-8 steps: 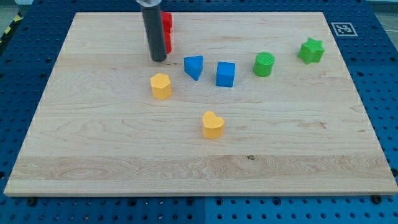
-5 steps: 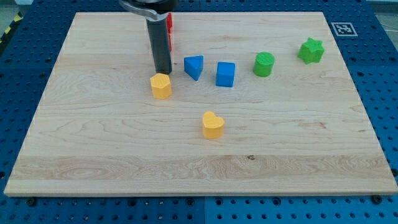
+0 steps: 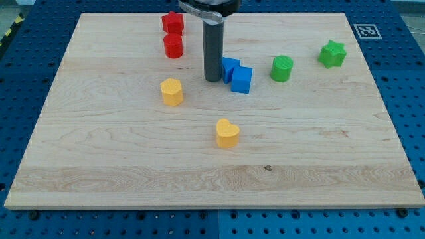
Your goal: Move the blue triangle top left of the blue cube
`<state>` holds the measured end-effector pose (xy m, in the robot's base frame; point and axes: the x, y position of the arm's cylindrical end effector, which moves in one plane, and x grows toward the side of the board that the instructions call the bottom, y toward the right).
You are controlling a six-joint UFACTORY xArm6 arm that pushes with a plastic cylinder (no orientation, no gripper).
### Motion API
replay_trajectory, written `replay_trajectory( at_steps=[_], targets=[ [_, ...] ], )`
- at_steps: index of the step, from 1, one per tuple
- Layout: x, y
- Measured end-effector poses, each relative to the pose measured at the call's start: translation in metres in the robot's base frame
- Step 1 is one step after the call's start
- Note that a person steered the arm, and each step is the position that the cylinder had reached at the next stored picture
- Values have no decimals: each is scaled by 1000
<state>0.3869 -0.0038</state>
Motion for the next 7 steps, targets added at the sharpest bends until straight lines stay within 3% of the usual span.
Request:
replay_trajectory(
  at_steps=[3, 7],
  targets=[
    [-1, 0],
    [-37, 0]
  ],
)
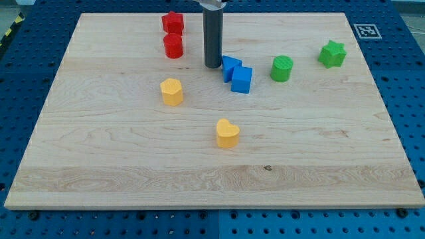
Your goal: Move the blue triangle top left of the blue cube
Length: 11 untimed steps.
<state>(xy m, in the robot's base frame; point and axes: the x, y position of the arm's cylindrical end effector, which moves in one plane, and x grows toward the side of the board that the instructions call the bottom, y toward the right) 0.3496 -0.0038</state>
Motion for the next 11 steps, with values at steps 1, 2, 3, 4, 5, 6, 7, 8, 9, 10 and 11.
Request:
replay_trajectory(
  at_steps=[1, 2, 3, 4, 5, 6, 7, 8, 9, 10, 11],
  targets=[
    [0, 0],
    [13, 0],
    [24, 0],
    [30, 0],
    [30, 0],
    [30, 0],
    [30, 1],
    [23, 1],
    [12, 1],
    [-1, 1],
    [-7, 1]
  ],
)
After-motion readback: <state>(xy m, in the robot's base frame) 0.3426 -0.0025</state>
